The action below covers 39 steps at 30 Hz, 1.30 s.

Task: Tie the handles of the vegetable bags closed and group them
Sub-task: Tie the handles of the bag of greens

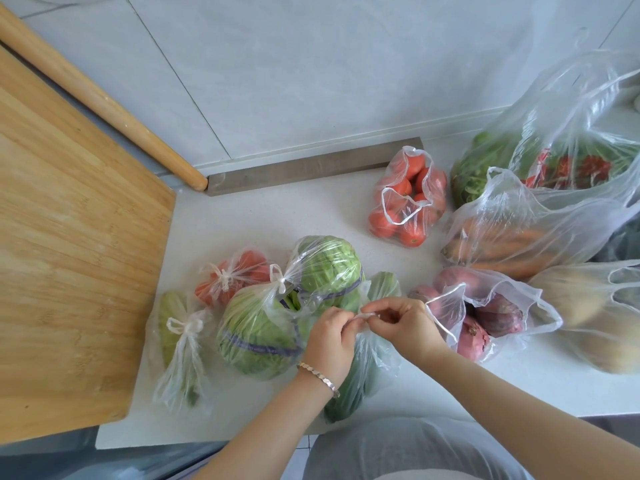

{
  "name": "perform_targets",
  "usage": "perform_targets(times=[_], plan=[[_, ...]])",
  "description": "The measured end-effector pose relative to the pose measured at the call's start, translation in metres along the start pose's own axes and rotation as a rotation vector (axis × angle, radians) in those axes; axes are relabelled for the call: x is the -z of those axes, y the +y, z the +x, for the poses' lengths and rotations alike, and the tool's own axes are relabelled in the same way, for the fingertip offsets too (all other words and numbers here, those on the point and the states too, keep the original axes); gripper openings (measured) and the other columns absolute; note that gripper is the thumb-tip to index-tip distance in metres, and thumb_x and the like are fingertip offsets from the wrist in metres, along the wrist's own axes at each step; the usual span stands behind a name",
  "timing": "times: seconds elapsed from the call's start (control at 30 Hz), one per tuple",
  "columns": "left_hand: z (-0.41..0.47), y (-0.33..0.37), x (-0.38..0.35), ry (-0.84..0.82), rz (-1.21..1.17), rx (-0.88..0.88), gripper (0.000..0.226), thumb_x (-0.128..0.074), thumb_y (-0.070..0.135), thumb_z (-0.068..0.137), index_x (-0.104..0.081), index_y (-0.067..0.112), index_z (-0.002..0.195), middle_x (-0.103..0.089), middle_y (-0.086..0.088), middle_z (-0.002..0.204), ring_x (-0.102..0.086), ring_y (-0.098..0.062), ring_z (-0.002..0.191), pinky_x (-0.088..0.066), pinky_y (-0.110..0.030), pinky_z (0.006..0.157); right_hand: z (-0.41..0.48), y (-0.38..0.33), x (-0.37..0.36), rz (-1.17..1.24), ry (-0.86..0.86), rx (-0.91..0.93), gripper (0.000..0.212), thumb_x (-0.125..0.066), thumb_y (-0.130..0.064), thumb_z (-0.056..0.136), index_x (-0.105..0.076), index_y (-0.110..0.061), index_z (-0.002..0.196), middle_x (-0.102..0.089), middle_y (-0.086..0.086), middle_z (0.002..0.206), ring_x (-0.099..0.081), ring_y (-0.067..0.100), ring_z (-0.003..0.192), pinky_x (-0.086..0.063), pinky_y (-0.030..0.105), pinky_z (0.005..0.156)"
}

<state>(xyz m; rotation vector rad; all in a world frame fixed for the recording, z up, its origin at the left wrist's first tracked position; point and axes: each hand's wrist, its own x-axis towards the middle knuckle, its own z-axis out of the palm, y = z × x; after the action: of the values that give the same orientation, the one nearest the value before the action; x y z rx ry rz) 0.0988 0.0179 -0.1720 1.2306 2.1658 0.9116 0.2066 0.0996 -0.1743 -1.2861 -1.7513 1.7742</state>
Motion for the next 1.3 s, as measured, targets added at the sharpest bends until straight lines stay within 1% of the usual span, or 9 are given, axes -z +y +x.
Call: perform_targets(times=[0.17,0.3,0.43,0.5,0.63,0.7,0.8,1.0,1.3], plan=[[0.007,-0.005,0.003,-0.019,0.026,-0.005,0.021,-0.051,0.018,0.091,-0.068,0.006,0.093,-0.044,0.013,0.077,-0.047,-0.003,0.073,-0.036,-0.002,0.069,0.004,-0.009,0.009,0.182,-0.176,-0.177,0.018,-0.067,0.0,0.077,-0.069,-0.018,0.074,-0.062,-0.005,0.056,-0.051,0.009,0.054,-0.043,0.018,0.058],[0.007,-0.005,0.001,-0.055,-0.083,0.121,0.018,-0.054,0.016,0.09,-0.067,0.004,0.092,-0.049,0.013,0.073,-0.047,0.0,0.069,-0.037,-0.004,0.064,0.01,-0.01,0.023,0.182,-0.378,-0.206,0.032,-0.061,0.01,0.076,-0.071,-0.02,0.076,-0.055,0.003,0.066,-0.045,0.012,0.06,-0.037,0.02,0.059],[0.006,-0.006,-0.003,-0.26,-0.359,0.458,0.017,-0.054,0.018,0.09,-0.068,0.016,0.08,-0.043,0.003,0.056,-0.032,-0.005,0.042,-0.025,-0.019,0.044,0.002,0.0,0.018,-0.206,-0.272,0.075,0.021,-0.07,-0.002,0.077,-0.074,-0.017,0.091,-0.052,-0.01,0.057,-0.043,0.0,0.049,-0.032,0.006,0.054],[0.006,-0.007,-0.004,-0.311,-0.509,0.58,0.027,-0.055,0.018,0.09,-0.07,0.024,0.067,-0.04,-0.003,0.059,-0.026,-0.008,0.042,-0.018,-0.022,0.043,0.0,0.009,0.016,-0.391,-0.132,0.381,0.012,-0.068,-0.015,0.081,-0.075,-0.016,0.091,-0.062,-0.008,0.068,-0.052,0.0,0.064,-0.036,0.002,0.062],[0.009,-0.006,-0.001,-0.374,-0.621,0.658,0.025,-0.056,0.011,0.089,-0.067,0.015,0.066,-0.045,0.001,0.058,-0.03,-0.003,0.04,-0.021,-0.013,0.038,0.004,0.026,0.021,-0.639,-0.09,0.762,0.042,-0.039,-0.038,0.095,-0.074,-0.016,0.086,-0.067,0.003,0.077,-0.059,0.008,0.067,-0.044,0.008,0.066],[0.011,-0.003,0.002,-0.38,-0.553,0.632,0.023,-0.055,0.011,0.089,-0.064,0.012,0.068,-0.044,-0.005,0.062,-0.029,-0.003,0.039,-0.023,-0.014,0.039,0.005,0.026,0.025,-0.711,-0.078,0.847,0.041,-0.039,-0.037,0.096,-0.073,-0.019,0.084,-0.068,0.003,0.084,-0.06,0.013,0.07,-0.05,0.021,0.06],[0.016,0.002,0.008,-0.324,-0.206,0.48,0.022,-0.053,0.016,0.09,-0.064,0.01,0.072,-0.044,-0.005,0.06,-0.033,-0.008,0.045,-0.026,-0.02,0.046,0.005,0.023,0.026,-0.768,-0.088,0.947,0.036,-0.043,-0.032,0.095,-0.071,-0.016,0.079,-0.066,0.003,0.087,-0.049,0.011,0.077,-0.043,0.021,0.065],[0.013,-0.001,0.014,-0.193,0.348,0.121,0.03,-0.041,0.019,0.096,-0.067,0.006,0.099,-0.056,-0.006,0.101,-0.056,-0.021,0.09,-0.036,-0.021,0.076,-0.004,0.035,0.031,-0.773,-0.089,0.827,0.041,-0.041,-0.037,0.093,-0.069,-0.015,0.072,-0.044,-0.003,0.103,-0.042,0.02,0.094,-0.044,0.034,0.08],[0.015,-0.01,0.021,-0.225,0.44,0.23,0.031,-0.04,0.016,0.095,-0.067,0.003,0.09,-0.058,-0.008,0.104,-0.057,-0.024,0.093,-0.046,-0.033,0.084,-0.012,0.037,0.036,-0.751,-0.138,0.666,0.037,-0.047,-0.041,0.088,-0.07,-0.019,0.07,-0.041,-0.006,0.089,-0.034,0.011,0.089,-0.045,0.032,0.071]])
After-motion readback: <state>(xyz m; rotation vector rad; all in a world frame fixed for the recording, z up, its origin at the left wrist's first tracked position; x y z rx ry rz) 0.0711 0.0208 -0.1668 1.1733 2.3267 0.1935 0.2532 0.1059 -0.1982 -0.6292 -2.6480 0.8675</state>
